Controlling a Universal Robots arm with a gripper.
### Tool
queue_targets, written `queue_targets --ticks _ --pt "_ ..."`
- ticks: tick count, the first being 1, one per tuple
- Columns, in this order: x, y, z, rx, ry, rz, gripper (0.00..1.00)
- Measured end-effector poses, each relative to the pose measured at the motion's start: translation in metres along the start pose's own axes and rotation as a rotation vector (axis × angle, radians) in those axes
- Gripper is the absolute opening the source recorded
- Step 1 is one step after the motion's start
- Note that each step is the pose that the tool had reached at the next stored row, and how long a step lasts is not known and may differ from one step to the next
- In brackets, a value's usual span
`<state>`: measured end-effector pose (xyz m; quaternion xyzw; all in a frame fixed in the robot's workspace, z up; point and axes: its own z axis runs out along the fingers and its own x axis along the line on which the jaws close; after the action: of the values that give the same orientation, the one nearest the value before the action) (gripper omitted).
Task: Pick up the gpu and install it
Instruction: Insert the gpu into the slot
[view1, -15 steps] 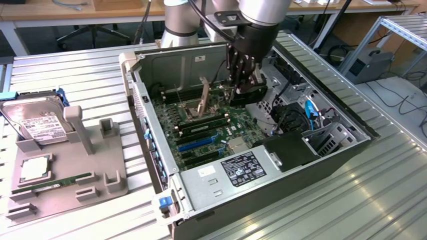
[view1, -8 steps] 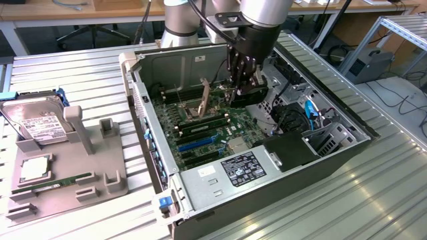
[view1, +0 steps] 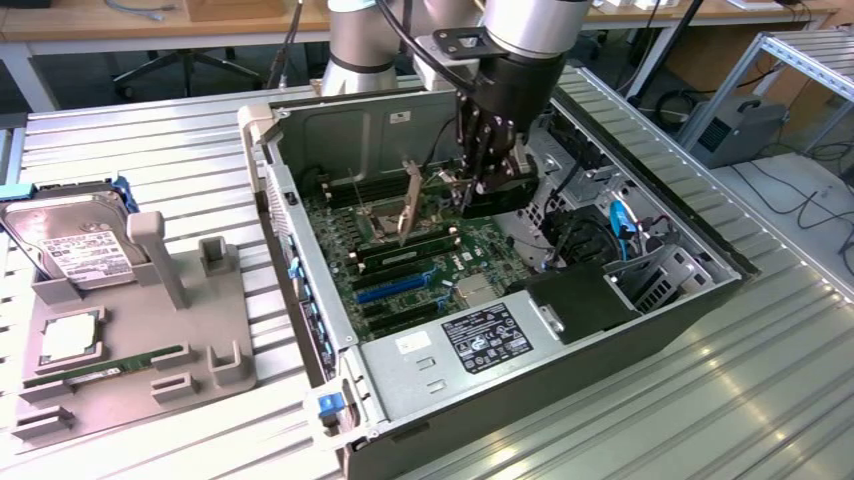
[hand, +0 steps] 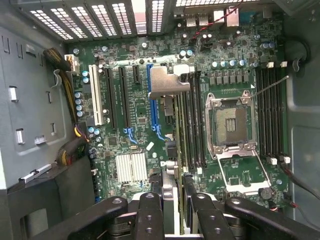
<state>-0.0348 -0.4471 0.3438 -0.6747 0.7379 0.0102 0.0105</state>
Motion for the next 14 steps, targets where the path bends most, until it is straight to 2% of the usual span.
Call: queue_targets --ticks 14 --pt "0.0070 -0.0005 0.0006 0.0000 0.0000 0.000 0.27"
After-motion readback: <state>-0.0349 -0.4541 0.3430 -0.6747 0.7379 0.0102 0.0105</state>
